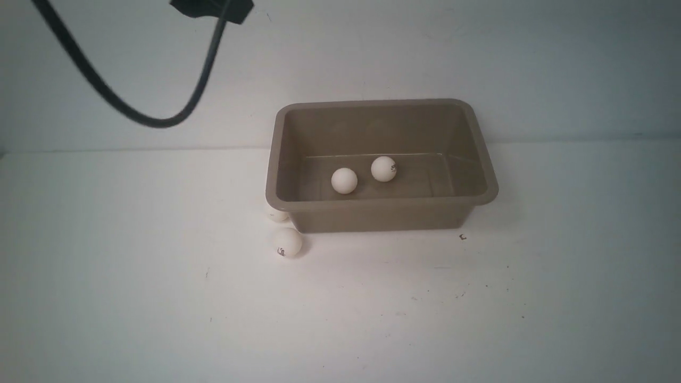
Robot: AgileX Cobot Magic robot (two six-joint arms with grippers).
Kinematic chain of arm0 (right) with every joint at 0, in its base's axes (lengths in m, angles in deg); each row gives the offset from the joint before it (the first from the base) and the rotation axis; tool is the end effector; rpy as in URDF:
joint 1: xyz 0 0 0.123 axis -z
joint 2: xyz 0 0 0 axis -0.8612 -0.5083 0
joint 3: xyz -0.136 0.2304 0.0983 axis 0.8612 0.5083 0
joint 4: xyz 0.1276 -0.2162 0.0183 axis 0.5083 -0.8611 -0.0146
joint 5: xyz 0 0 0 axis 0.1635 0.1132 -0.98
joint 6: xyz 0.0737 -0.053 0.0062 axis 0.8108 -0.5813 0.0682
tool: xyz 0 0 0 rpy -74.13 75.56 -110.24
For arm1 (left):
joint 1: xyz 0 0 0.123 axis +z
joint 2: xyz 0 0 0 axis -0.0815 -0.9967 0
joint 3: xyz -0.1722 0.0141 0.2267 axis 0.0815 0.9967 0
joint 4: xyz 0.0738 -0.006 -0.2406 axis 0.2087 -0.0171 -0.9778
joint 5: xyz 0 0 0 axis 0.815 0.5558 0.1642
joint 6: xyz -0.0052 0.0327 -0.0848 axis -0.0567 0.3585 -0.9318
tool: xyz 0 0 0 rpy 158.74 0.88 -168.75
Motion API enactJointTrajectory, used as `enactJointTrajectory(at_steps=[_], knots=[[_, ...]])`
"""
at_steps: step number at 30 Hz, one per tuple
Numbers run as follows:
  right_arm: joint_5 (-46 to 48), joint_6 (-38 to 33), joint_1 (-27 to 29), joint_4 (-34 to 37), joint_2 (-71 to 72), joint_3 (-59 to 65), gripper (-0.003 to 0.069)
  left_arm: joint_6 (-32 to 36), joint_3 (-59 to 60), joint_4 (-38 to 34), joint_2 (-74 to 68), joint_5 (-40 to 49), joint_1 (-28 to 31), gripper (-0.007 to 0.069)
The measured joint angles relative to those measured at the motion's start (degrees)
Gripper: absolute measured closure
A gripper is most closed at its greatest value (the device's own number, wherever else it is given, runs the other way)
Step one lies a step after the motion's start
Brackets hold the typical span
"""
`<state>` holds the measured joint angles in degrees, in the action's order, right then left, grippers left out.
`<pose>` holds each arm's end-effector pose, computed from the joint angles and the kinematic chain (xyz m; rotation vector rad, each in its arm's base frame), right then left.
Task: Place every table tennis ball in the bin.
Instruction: Use the left arm to clamp the table tennis ball closest to it
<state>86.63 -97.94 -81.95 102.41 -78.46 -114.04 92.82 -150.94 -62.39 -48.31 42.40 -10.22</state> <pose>0.2767 0.1499 0.5291 -0.9551 1.7624 0.3847 0.3219 -0.1020 0.4653 0.8457 2.1699 -0.1301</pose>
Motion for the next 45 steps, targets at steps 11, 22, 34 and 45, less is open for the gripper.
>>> enactJointTrajectory(at_steps=[11, 22, 34, 45], knots=[[-0.4, -0.4, 0.0, 0.1, 0.0, 0.0, 0.0068, -4.2, 16.3, 5.8, 8.6, -4.0, 0.0, 0.0251], [-1.0, -2.2, 0.0, 1.7, 0.0, 0.0, 0.0068, 4.7, 51.0, -10.5, 8.6, -39.4, 0.0, 0.0251], [-1.5, -2.8, 0.0, 1.9, 0.0, 0.0, 0.0068, 25.4, 65.5, -26.3, -1.1, -62.9, -2.4, 0.0238], [-2.2, -2.8, 0.0, 2.8, 0.0, 0.0, 0.0068, 26.1, 65.5, -27.9, -9.5, -73.7, -7.4, 0.0124]])
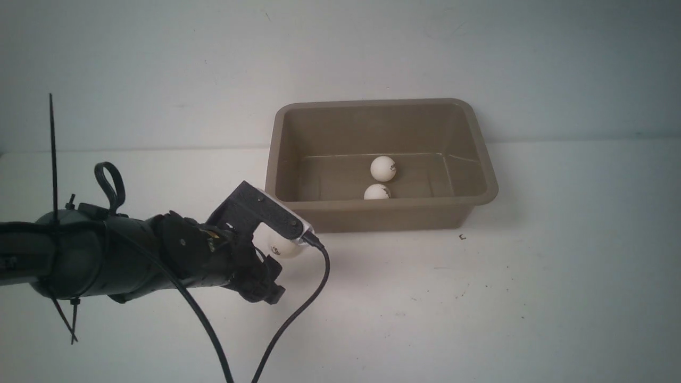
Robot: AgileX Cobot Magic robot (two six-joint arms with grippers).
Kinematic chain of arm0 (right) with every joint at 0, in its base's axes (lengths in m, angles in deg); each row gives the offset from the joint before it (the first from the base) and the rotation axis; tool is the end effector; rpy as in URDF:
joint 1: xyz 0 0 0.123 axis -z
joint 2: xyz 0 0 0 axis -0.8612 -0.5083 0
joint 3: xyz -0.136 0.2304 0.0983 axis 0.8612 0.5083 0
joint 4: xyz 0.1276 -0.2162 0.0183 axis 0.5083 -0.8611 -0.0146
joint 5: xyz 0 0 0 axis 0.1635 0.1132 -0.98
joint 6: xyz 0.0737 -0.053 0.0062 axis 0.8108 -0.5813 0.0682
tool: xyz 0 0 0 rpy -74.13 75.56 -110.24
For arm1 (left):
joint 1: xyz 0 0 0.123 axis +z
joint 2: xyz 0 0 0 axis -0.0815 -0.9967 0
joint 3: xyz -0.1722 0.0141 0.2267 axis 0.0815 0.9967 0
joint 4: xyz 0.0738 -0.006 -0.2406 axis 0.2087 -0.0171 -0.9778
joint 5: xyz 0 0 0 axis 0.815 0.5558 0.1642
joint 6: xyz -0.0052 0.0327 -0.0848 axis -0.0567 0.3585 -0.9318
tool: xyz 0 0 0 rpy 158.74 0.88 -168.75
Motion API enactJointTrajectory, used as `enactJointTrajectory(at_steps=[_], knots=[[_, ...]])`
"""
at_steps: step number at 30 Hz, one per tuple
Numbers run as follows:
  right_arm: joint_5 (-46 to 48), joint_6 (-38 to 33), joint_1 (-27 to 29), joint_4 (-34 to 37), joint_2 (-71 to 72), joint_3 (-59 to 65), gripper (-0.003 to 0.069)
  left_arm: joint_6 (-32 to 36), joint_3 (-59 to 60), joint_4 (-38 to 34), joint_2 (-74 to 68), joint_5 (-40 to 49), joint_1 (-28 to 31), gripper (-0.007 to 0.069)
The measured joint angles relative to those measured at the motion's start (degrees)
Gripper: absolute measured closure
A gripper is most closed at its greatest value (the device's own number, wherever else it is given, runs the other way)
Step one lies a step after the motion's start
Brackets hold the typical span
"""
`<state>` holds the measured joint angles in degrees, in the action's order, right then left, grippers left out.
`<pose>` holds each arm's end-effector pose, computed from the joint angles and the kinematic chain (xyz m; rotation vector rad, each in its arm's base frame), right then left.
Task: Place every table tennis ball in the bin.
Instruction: Use the left arm to clamp the table tennis ball closest to it
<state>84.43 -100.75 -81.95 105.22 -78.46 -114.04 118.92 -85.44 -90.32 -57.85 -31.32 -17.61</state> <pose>0.2762 0.1527 0.5335 -0.9670 1.6974 0.4043 0.3157 -0.1244 0.1447 0.7365 2.2686 -0.0021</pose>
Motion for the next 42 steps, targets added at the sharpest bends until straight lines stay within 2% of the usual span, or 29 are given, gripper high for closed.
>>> enactJointTrajectory(at_steps=[4, 10, 15, 16, 19, 22, 23, 24, 32, 36, 42], knots=[[-0.5, 0.0, 0.0, 0.2, 0.0, 0.0, 0.0068, -0.1, 0.0, -0.1, -0.1, -4.8, -1.5, 0.0124], [-0.6, 0.0, 0.0, 0.5, 0.0, 0.0, 0.0068, -2.4, 0.0, -0.2, -1.2, -6.2, -1.8, 0.0124], [-1.5, -0.1, 0.0, 1.2, 0.0, 0.0, 0.0068, -8.5, 0.0, 0.3, -1.7, -6.2, -1.8, 0.0124], [-1.8, -0.2, 0.0, 1.3, 0.0, 0.0, 0.0068, -11.9, 0.0, 1.0, -1.7, -6.3, -1.8, 0.0124], [-2.0, -0.2, 0.0, 1.3, 0.0, 0.0, 0.0068, -18.1, 0.0, 4.8, -1.7, -6.3, -1.8, 0.0124], [-2.2, -0.2, 0.0, 1.4, 0.0, 0.0, 0.0068, -26.5, 0.0, 11.7, -1.7, -6.3, -1.8, 0.0124], [-2.2, -0.2, 0.0, 1.4, 0.0, 0.0, 0.0068, -26.5, 0.0, 12.2, -1.7, -6.3, -1.8, 0.0124], [-2.3, -0.2, 0.0, 1.4, 0.0, 0.0, 0.0068, -31.2, 0.0, 16.2, -1.7, -6.4, -1.8, 0.0124], [-2.6, -0.2, 0.0, 1.6, 0.0, 0.0, 0.0068, -49.9, 0.0, 34.3, -3.9, -9.7, -1.8, 0.0124], [-2.6, -0.2, 0.0, 1.9, 0.0, 0.0, 0.0068, -53.4, 0.0, 36.5, -7.0, -11.0, -1.8, 0.0124], [-2.6, -0.2, 0.0, 1.9, 0.0, 0.0, 0.0069, -53.8, -0.1, 36.9, -9.8, -16.5, -1.8, 0.0124]])
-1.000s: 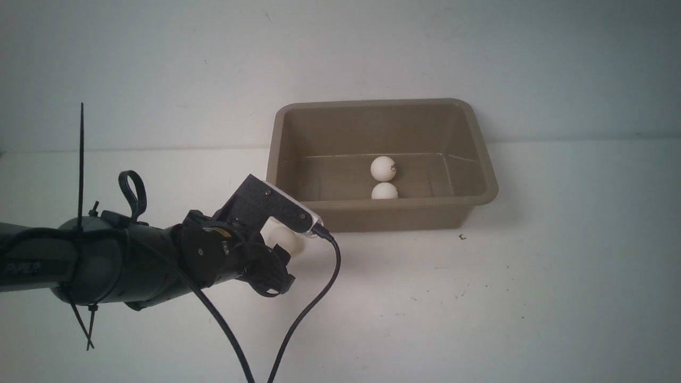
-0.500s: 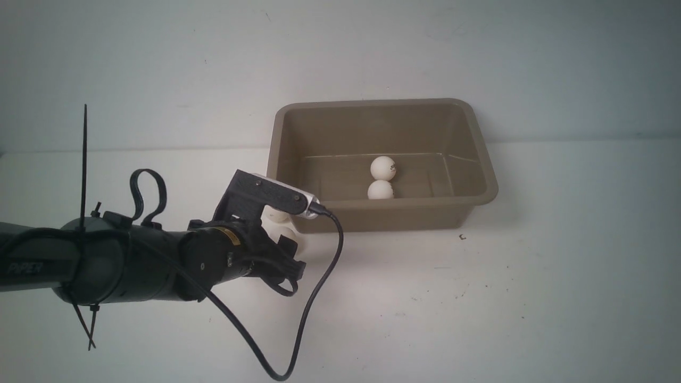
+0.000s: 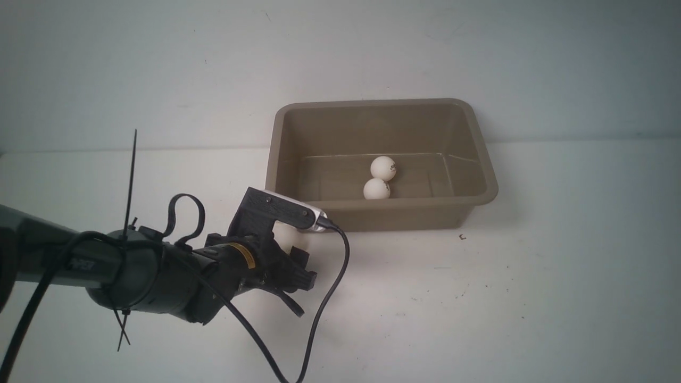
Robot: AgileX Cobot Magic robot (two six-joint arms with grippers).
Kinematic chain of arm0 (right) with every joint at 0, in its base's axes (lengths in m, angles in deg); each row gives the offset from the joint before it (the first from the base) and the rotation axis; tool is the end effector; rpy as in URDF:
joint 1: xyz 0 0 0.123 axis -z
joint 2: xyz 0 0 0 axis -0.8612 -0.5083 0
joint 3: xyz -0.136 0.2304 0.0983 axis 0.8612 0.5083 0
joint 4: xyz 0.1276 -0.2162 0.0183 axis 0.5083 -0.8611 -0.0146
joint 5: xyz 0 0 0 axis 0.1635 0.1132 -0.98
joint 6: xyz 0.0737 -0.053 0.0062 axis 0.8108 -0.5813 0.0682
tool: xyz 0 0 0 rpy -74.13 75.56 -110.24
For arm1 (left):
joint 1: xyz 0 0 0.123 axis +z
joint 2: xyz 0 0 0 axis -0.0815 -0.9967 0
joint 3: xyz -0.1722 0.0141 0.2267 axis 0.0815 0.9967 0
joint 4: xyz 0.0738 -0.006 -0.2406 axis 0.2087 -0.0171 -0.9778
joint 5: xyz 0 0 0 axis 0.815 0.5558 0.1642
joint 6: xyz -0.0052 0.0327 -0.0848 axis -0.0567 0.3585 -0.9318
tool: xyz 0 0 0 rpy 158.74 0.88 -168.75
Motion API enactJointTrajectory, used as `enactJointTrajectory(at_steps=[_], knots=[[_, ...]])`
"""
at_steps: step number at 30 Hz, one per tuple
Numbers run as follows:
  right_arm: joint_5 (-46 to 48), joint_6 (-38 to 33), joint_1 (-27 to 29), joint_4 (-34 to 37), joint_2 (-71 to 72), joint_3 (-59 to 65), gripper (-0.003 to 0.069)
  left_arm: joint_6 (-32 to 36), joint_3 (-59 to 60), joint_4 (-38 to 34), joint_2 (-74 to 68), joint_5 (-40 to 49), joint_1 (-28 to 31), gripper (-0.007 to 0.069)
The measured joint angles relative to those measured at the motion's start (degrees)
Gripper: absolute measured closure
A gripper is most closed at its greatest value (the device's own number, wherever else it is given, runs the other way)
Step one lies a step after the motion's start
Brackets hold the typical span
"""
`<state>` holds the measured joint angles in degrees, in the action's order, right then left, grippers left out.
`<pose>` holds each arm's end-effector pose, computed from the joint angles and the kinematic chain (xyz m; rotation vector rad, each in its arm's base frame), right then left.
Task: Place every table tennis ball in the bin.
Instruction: Use the left arm to clamp the table tennis ball closest to it
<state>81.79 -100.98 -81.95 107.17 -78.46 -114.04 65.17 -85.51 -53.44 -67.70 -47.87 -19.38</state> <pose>0.2768 0.1544 0.5381 -0.9347 1.6558 0.4331 0.3283 -0.1453 0.1051 0.4263 2.2206 -0.2312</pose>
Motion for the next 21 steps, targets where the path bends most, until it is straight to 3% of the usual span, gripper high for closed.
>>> enactJointTrajectory(at_steps=[5, 10, 21], knots=[[0.0, 0.0, 0.0, 0.0, 0.0, 0.0, 0.0069, -0.3, 0.0, 0.1, -1.2, -4.1, 0.0, 0.0139], [0.0, -0.1, 0.0, 0.1, 0.0, 0.0, 0.0069, -1.1, 0.0, 0.1, -1.2, -4.3, 0.0, 0.0293], [-0.2, -1.5, 0.0, 0.1, 0.0, 0.0, 0.0069, -1.3, 1.2, 4.8, 8.7, 8.1, 0.0, 0.0290]])
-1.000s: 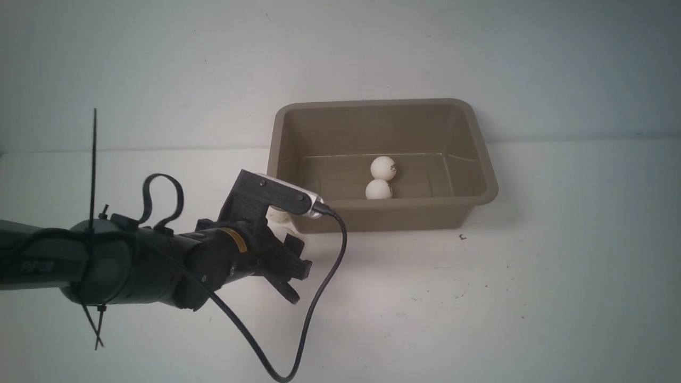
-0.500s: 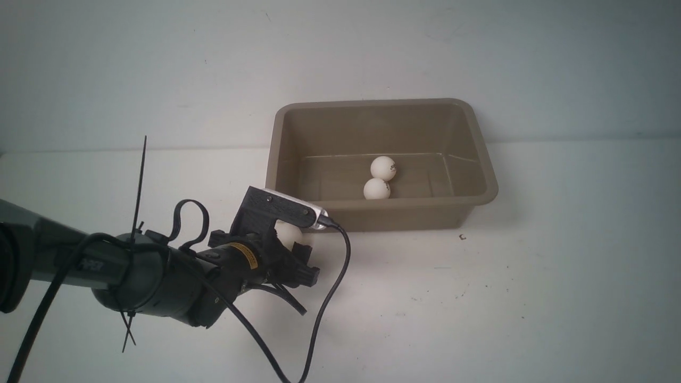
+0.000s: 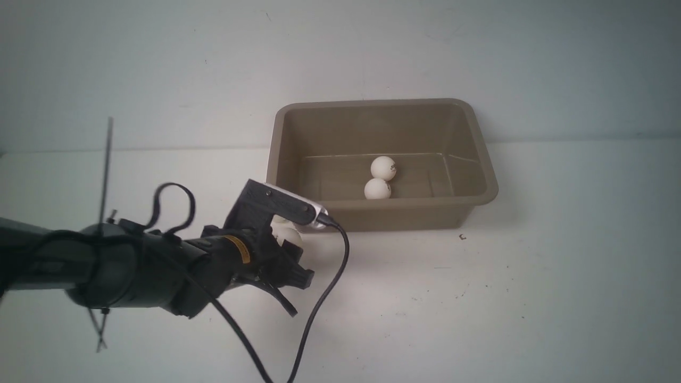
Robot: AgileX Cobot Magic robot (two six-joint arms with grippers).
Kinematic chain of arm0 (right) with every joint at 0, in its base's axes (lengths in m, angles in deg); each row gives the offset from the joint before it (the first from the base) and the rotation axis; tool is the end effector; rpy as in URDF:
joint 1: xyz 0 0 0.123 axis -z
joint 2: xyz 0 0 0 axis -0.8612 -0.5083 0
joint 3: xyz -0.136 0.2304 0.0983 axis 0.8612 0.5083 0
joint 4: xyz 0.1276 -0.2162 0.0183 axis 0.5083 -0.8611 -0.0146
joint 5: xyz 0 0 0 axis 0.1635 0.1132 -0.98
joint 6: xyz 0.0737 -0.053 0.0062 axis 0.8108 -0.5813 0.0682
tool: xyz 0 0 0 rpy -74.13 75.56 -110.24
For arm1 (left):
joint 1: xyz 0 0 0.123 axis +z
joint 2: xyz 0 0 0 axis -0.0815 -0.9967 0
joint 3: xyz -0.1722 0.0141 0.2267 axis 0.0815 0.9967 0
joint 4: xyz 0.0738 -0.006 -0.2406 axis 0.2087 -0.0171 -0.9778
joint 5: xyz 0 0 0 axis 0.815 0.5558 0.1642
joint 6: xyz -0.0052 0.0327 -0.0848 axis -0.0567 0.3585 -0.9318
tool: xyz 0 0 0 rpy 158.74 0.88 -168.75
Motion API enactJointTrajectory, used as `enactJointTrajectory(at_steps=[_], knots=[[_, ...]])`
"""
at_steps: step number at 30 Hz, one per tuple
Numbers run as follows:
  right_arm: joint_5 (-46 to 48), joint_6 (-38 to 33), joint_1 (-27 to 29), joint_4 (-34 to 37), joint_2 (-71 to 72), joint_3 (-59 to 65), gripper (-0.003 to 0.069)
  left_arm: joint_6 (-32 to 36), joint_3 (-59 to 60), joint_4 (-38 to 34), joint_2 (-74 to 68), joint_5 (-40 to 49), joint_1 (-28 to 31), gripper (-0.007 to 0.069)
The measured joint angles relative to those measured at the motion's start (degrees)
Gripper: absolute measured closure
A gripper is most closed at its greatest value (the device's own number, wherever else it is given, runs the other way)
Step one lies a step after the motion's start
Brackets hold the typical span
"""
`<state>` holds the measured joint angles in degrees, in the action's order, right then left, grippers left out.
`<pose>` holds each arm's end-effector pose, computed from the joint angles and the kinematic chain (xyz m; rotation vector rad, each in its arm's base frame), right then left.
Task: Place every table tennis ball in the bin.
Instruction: Use the left arm to clamp the table tennis ball closest to it, then use the left arm to put the table tennis ball into the box
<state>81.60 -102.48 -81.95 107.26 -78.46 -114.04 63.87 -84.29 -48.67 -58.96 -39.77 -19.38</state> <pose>0.2769 0.1545 0.5384 -0.9528 1.6392 0.4166 0.3148 -0.1416 0.1441 0.5037 2.2144 -0.2246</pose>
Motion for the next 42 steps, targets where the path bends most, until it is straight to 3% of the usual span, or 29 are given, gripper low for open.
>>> enactJointTrajectory(at_steps=[9, 14, 21, 28, 36, 42], knots=[[-0.2, -1.4, 0.0, 0.0, -0.2, 0.0, 0.0069, 0.0, 3.3, 0.6, 19.0, 9.5, -0.4, 0.0290], [-0.2, -1.5, 0.0, 0.0, -0.4, 0.0, 0.0069, 0.0, 0.4, 3.9, 25.7, 8.0, -1.2, 0.0290], [-0.4, -1.5, 0.0, 0.1, -0.4, 0.0, 0.0069, 0.0, -10.2, 7.1, 16.6, 8.2, -0.6, 0.0290], [-0.5, -1.5, 0.0, 1.3, -0.4, 0.0, 0.0069, 0.0, -22.7, 11.1, -1.6, 8.3, -0.6, 0.0290], [-0.4, -1.5, 0.0, 1.3, -0.4, 0.0, 0.0069, -0.7, -26.5, 14.2, -8.1, 8.2, -1.4, 0.0290], [0.3, -1.5, 0.0, 2.2, -0.4, 0.0, 0.0069, -1.5, -26.7, 14.8, -8.2, 6.8, -1.5, 0.0195]])
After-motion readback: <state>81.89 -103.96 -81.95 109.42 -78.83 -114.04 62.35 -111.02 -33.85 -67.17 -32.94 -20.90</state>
